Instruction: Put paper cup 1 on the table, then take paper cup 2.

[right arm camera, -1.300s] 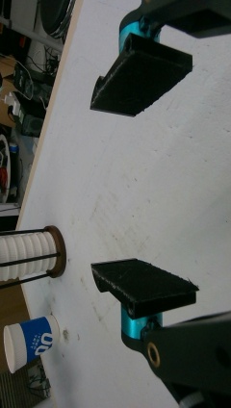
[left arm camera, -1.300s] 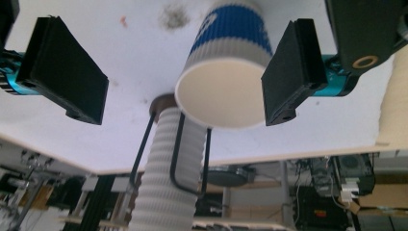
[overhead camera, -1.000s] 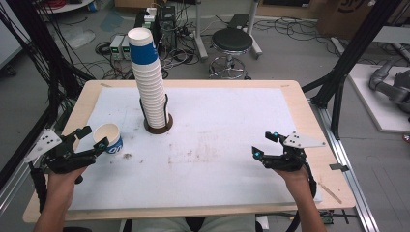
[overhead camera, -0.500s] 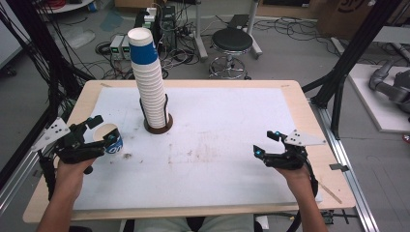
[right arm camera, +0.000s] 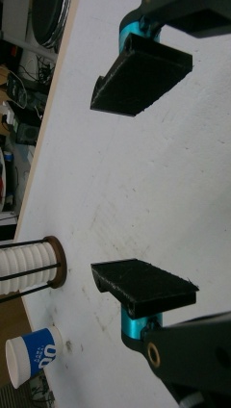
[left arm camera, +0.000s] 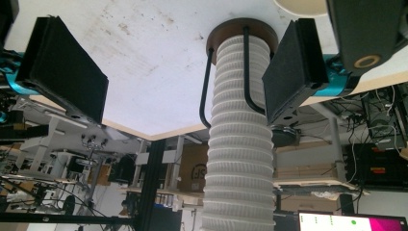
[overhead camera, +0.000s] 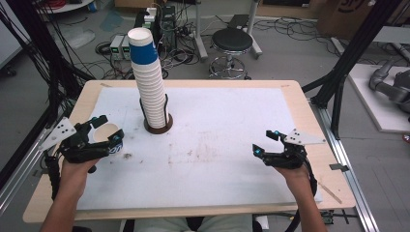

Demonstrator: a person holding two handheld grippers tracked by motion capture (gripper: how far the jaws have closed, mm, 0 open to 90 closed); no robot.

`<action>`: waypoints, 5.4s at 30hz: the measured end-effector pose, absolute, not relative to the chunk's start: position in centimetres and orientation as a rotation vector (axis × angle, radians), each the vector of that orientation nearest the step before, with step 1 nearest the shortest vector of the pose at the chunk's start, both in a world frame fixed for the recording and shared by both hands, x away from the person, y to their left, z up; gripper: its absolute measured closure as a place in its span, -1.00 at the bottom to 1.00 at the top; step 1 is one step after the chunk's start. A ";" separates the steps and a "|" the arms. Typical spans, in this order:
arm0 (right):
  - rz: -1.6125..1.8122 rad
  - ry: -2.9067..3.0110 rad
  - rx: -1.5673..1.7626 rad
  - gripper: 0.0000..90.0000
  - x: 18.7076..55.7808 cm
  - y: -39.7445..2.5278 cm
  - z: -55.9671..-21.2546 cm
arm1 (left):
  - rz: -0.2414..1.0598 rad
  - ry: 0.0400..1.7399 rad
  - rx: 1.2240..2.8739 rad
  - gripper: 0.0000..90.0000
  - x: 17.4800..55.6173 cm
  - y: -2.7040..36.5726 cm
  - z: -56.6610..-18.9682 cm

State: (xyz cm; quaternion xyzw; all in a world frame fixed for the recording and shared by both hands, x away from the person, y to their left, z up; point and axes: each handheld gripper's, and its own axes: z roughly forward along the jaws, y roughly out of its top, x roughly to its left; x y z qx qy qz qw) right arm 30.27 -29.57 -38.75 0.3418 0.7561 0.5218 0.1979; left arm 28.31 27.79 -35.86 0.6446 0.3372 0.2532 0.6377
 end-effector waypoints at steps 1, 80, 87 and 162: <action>1.465 2.115 0.960 -0.53 30.3 -29.5 -38.7 | 0.576 0.771 1.472 -0.64 28.4 27.7 -36.0; 1.607 2.437 0.525 -0.55 47.9 -2.3 -18.8 | 0.488 0.714 1.520 -0.63 28.9 26.1 -37.6; 1.624 2.431 0.520 -0.55 48.9 0.1 -17.5 | 0.488 0.715 1.514 -0.62 28.8 26.3 -37.6; 1.747 2.126 0.556 -0.29 43.2 -12.5 -13.6 | 0.437 0.664 1.535 -0.61 29.0 24.4 -38.1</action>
